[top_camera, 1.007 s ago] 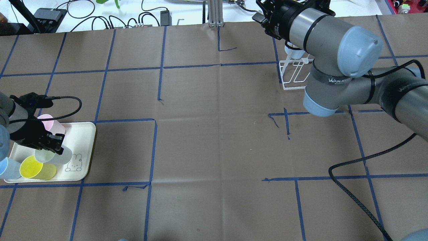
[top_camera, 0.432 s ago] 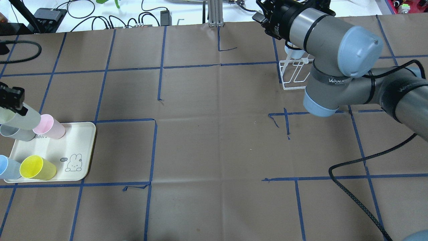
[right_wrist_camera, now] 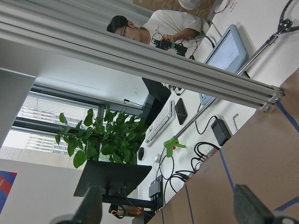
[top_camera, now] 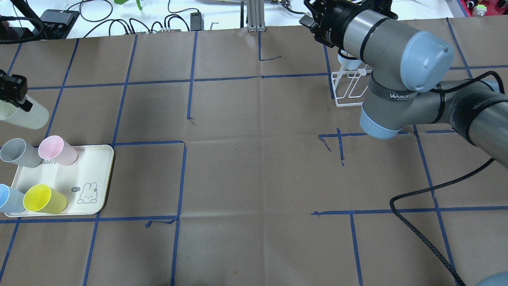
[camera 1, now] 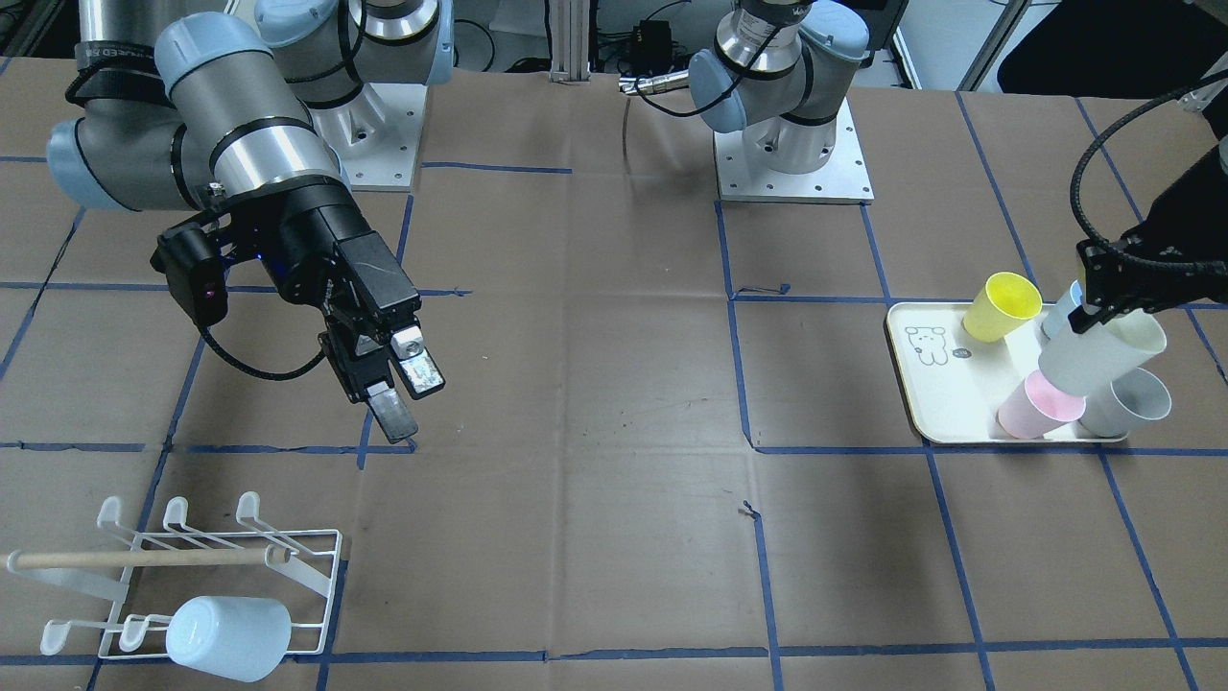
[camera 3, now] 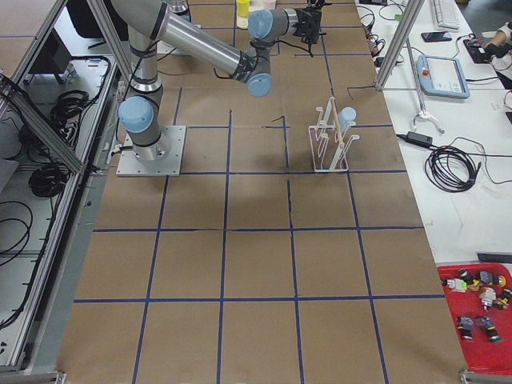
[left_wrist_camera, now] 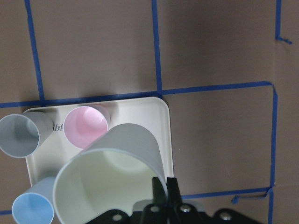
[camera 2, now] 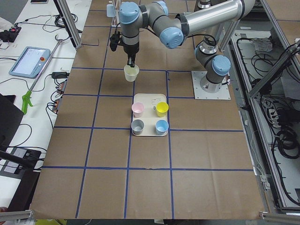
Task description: Transfer IKEA cup to right arm and place on rack
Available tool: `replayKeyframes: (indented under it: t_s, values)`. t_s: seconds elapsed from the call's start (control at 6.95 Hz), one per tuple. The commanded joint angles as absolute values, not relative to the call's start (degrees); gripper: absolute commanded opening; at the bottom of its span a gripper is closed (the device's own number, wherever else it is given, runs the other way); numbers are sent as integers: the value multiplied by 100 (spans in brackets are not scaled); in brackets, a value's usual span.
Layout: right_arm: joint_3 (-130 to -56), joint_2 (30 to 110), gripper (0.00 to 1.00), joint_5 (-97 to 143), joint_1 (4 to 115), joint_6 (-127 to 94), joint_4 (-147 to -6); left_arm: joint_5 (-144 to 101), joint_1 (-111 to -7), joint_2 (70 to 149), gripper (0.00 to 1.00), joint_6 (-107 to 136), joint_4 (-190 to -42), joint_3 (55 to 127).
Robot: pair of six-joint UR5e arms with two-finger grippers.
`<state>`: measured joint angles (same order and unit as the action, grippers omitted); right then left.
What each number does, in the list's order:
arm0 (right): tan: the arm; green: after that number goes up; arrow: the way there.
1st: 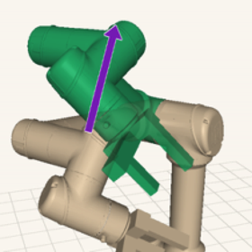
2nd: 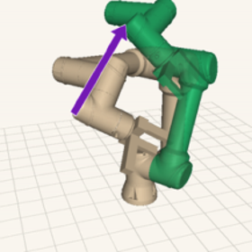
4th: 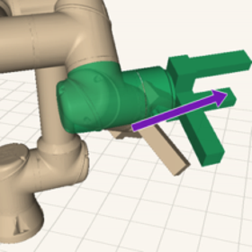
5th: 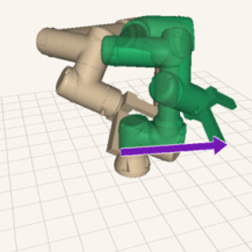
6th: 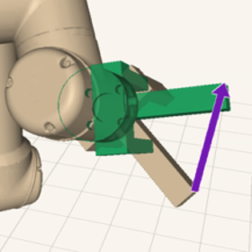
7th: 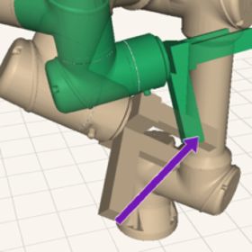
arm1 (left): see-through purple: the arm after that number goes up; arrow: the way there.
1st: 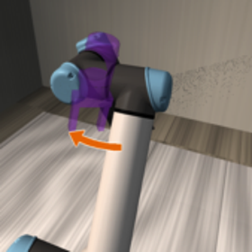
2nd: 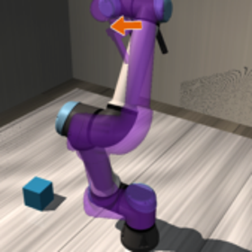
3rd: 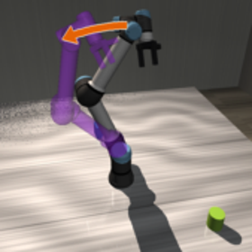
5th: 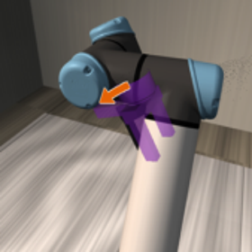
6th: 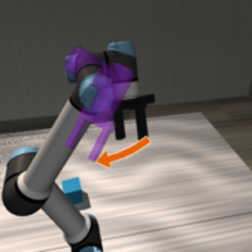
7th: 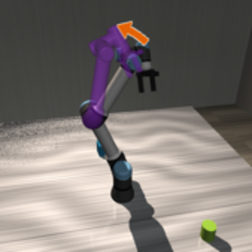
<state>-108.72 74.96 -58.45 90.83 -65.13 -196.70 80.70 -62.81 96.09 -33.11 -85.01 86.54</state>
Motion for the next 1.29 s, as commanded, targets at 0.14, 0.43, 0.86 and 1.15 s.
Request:
replayKeyframes:
  t_s: [0.14, 0.43, 0.86, 1.15]
  values:
    - [-10872, 7488, 100, -5845, 9088, -6513, -19696, 5527, -6565, 9809, 0, -3357, -6536, 9007]
    - [-10872, 7471, 100, -5845, 9079, -6513, -19705, 3779, -6600, 9809, 0, -3427, -4825, 9900]
    - [-10881, 7462, 100, -5853, 9079, -6591, -19793, 2279, -6845, 9835, 0, -3471, -3326, 10634]
    - [-11073, 7418, 100, -5854, 9088, -7852, -20413, 2259, -7092, 10061, 0, -3524, -2502, 10967]
